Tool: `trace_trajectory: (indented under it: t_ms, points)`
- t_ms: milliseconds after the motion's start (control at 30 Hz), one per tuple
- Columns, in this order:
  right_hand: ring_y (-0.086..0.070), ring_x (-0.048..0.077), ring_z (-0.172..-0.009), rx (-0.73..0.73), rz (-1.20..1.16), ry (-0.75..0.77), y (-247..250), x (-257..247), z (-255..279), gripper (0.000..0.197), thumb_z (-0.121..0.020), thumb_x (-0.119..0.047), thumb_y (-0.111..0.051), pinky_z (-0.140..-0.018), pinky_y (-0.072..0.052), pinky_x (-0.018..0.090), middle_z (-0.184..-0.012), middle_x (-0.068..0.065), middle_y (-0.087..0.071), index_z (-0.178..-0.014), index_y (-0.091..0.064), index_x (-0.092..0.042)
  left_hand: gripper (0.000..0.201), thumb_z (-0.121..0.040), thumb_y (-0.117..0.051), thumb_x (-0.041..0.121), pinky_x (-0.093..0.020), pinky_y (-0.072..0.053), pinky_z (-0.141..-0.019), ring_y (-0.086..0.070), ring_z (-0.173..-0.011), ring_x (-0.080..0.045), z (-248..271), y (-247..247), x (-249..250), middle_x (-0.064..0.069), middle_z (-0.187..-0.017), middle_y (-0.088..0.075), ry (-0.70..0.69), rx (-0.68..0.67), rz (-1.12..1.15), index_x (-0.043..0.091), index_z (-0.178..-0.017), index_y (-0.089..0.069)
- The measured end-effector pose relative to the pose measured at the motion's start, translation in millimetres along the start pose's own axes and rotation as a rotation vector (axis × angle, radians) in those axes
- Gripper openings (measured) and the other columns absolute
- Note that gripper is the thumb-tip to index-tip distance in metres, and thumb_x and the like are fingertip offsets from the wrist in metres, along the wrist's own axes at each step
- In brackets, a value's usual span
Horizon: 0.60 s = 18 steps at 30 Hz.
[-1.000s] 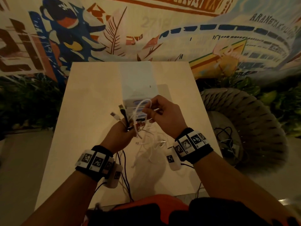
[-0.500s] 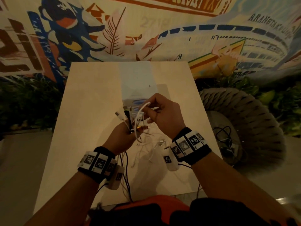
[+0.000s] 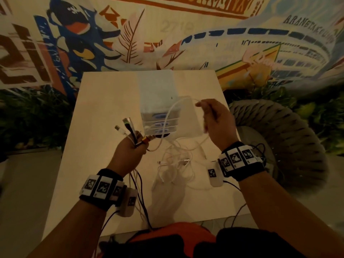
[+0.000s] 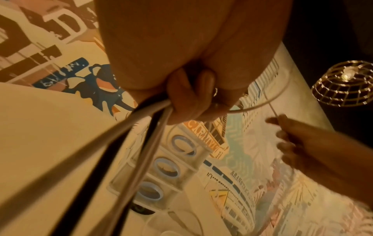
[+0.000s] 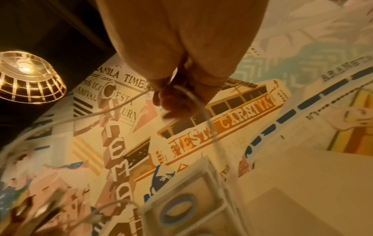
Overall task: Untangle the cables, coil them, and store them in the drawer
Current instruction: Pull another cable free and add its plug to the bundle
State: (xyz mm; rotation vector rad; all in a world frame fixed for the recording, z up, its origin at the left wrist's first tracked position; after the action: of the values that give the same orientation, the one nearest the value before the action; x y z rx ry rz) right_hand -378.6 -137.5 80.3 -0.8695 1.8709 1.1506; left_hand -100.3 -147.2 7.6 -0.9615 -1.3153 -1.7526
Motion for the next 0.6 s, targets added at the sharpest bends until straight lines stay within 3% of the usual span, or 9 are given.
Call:
trace_trajectory:
  t_ms: [33, 100, 167, 233, 300, 367, 467, 533, 600]
  points:
    - [-0.058, -0.002, -0.071, 0.034, 0.051, 0.016, 11.9, 5.4, 1.3, 0.020, -0.107, -0.028, -0.047, -0.068, -0.049, 0.025, -0.080, -0.019, -0.060, -0.101, -0.066, -0.030, 0.019, -0.097, -0.061, 0.010, -0.034, -0.040, -0.058, -0.050, -0.054, -0.012, -0.8, 4.0, -3.1, 0.000, -0.061, -0.054, 0.029, 0.027, 0.050, 0.009, -0.079, -0.054]
    - [-0.055, -0.008, -0.079, 0.085, 0.131, 0.010, 37.6, 16.5, 6.2, 0.019, -0.108, -0.025, -0.046, -0.076, -0.043, 0.019, -0.088, -0.020, -0.061, -0.101, -0.063, -0.029, 0.027, -0.096, -0.062, 0.013, -0.034, -0.036, -0.060, -0.042, -0.050, -0.014, -2.0, 13.4, -8.7, 0.004, -0.056, -0.048, 0.070, 0.072, 0.129, 0.018, -0.072, -0.052]
    - [-0.058, -0.002, -0.084, 0.093, 0.187, -0.004, 61.4, 26.2, 14.1, 0.017, -0.107, -0.025, -0.048, -0.078, -0.044, 0.021, -0.092, -0.013, -0.063, -0.100, -0.063, -0.031, 0.030, -0.092, -0.063, 0.023, -0.040, -0.035, -0.060, -0.039, -0.053, -0.020, -1.7, 23.7, -10.6, -0.002, -0.060, -0.048, 0.082, 0.125, 0.189, 0.028, -0.063, -0.053]
    - [-0.063, 0.006, -0.088, 0.068, 0.207, -0.008, 76.1, 33.8, 25.6, 0.015, -0.103, -0.026, -0.057, -0.078, -0.050, 0.025, -0.094, -0.008, -0.067, -0.097, -0.065, -0.038, 0.024, -0.084, -0.060, 0.031, -0.040, -0.033, -0.059, -0.038, -0.054, -0.021, -0.2, 30.5, -7.7, -0.008, -0.065, -0.048, 0.073, 0.163, 0.259, 0.031, -0.060, -0.053]
    - [-0.063, -0.001, -0.082, 0.021, 0.198, -0.042, 81.1, 45.6, 36.9, 0.015, -0.093, -0.023, -0.070, -0.075, -0.051, 0.017, -0.091, -0.014, -0.067, -0.092, -0.065, -0.037, 0.020, -0.083, -0.059, 0.032, -0.037, -0.031, -0.057, -0.037, -0.055, -0.019, 0.5, 35.8, -2.4, -0.005, -0.065, -0.047, 0.056, 0.218, 0.307, 0.027, -0.065, -0.051]
    - [-0.061, 0.001, -0.078, -0.104, 0.322, -0.030, 76.6, 61.1, 49.6, 0.014, -0.086, -0.025, -0.077, -0.071, -0.047, 0.010, -0.085, -0.014, -0.064, -0.092, -0.066, -0.031, 0.022, -0.090, -0.061, 0.027, -0.031, -0.030, -0.053, -0.036, -0.053, -0.018, -2.0, 41.1, -1.6, -0.005, -0.066, -0.047, 0.042, 0.277, 0.362, 0.023, -0.071, -0.050]
    - [-0.056, 0.008, -0.069, -0.253, 0.467, -0.076, 73.5, 91.3, 75.4, 0.007, -0.092, -0.027, -0.070, -0.069, -0.049, 0.034, -0.075, -0.007, -0.061, -0.086, -0.070, -0.023, 0.025, -0.101, -0.056, 0.016, -0.024, -0.029, -0.045, -0.033, -0.048, -0.015, -5.0, 47.7, 3.7, -0.005, -0.066, -0.046, 0.002, 0.312, 0.433, 0.019, -0.077, -0.049]
    - [-0.055, 0.008, -0.065, -0.237, 0.445, -0.154, 83.9, 103.4, 93.9, 0.023, -0.098, -0.036, -0.062, -0.064, -0.042, 0.033, -0.067, -0.009, -0.058, -0.076, -0.067, -0.032, 0.021, -0.102, -0.057, 0.015, -0.023, -0.032, -0.044, -0.035, -0.047, -0.015, -5.3, 47.7, 12.6, -0.011, -0.068, -0.047, -0.056, 0.279, 0.410, 0.008, -0.083, -0.050]
    - [-0.060, 0.005, -0.071, -0.228, 0.408, -0.224, 95.2, 106.7, 113.7, 0.036, -0.095, -0.056, -0.050, -0.063, -0.043, 0.028, -0.073, -0.016, -0.063, -0.072, -0.065, -0.032, 0.025, -0.102, -0.056, 0.014, -0.021, -0.038, -0.051, -0.040, -0.048, -0.011, -3.6, 42.2, 23.0, -0.018, -0.072, -0.047, -0.120, 0.226, 0.373, -0.005, -0.090, -0.047]
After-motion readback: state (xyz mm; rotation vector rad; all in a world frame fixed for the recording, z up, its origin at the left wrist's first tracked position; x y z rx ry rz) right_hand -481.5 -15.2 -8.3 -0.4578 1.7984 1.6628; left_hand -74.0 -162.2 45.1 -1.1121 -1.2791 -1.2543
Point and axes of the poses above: each hand's wrist, its own z-axis away from the middle knuckle, its own y-axis out of the back of the hand, x = y × z, the point moved 6 cm from there along -z, towards the middle knuckle
